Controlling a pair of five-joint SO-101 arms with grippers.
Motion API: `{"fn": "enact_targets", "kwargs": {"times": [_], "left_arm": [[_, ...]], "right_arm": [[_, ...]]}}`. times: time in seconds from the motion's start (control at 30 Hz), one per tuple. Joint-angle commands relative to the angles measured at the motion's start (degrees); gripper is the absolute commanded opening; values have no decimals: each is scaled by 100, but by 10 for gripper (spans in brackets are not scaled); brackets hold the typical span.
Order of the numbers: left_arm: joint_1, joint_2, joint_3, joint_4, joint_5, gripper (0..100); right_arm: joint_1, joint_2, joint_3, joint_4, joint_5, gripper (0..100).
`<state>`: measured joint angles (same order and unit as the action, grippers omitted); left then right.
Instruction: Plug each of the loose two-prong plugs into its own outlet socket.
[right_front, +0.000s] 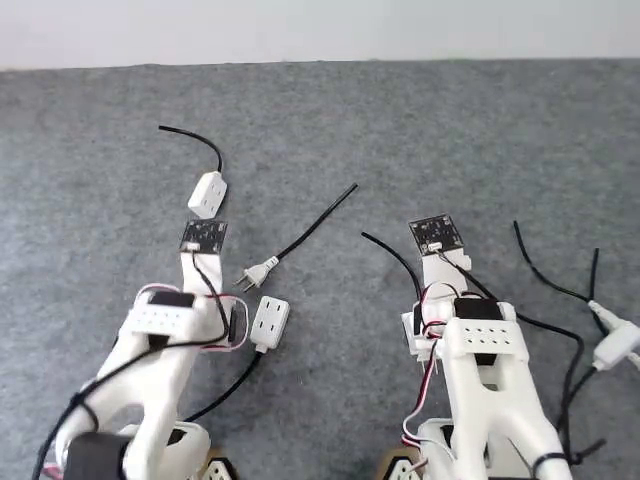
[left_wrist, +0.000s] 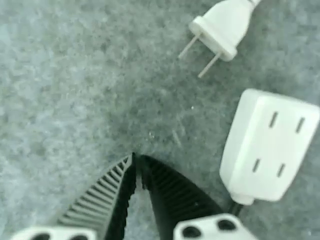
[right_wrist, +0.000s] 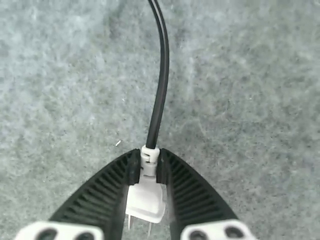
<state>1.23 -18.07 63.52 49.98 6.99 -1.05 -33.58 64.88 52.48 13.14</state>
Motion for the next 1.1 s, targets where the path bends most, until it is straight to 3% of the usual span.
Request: {"fn": "enact_targets", "kwargs": {"times": [0.0,0.3,0.5,0.7,1.07], "left_arm": [[360,325,-479,316,-26,15],[2057,334,-602,510,932,15],[2585,360,-1103,527,1345,15],[2453,378,-1262,510,1697,15],[1389,334,-1288,343,1451,16]], "right_arm": [[57,-171,-26,-75,97,9],[66,-171,-26,-92,97,9],[66,-171,-26,-92,105,9],[66,-171,-26,-84,105,9],[57,-233,-26,-57,79,9]]}}
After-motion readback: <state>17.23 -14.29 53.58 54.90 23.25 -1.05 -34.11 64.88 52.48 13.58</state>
